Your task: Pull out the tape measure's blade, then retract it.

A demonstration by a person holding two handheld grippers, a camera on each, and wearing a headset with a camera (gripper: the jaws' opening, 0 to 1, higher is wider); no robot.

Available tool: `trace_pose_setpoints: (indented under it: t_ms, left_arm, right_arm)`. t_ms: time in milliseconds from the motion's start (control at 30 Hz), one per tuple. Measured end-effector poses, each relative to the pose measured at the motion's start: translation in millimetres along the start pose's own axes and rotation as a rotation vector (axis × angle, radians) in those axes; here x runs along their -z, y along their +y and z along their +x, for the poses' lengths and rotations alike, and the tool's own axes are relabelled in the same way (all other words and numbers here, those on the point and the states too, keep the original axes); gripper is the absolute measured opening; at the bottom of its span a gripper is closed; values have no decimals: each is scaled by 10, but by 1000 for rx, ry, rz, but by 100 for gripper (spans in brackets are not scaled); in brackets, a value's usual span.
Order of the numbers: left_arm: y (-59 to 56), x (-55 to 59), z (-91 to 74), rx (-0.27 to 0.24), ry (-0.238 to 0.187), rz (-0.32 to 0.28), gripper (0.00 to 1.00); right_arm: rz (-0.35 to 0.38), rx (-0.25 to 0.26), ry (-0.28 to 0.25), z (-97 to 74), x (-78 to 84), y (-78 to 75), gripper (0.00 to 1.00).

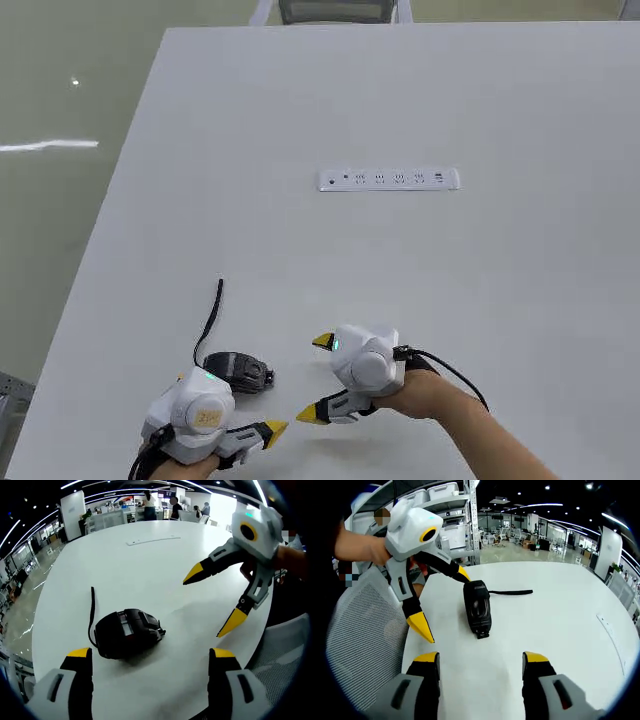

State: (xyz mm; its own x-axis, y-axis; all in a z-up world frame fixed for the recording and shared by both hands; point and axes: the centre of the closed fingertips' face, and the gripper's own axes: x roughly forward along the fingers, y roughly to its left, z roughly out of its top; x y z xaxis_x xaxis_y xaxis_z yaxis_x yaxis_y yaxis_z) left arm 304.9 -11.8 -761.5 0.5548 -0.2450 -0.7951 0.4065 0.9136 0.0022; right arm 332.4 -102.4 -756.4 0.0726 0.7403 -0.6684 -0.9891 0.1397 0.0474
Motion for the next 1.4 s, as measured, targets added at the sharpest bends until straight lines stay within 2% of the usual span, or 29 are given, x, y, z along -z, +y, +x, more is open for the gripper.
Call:
trace_pose_setpoints:
  t_ms: [100,300,500,767,1067,1400]
  left_arm:
    - [14,2,-42,13,6,5,98]
    - [50,10,-170,21,0,6,99]
    - [70,13,-265,41,-26,-12,99]
    - [82,-27,-390,56,-66,27,99]
    - [182,-21,-505,55,-110,49,99]
    - [256,11,-611,59,-127,46,99]
  right_arm:
    - [41,19,-3,-109,3,2,70]
    - [76,53,-3,-311,66,51,73]
    - [101,86,-4,-482,137,97,75]
    - [135,159,-20,-733,235,82,81]
    - [154,209,-26,-927,333,124,83]
    - [198,264,-32,-1160,487,139,85]
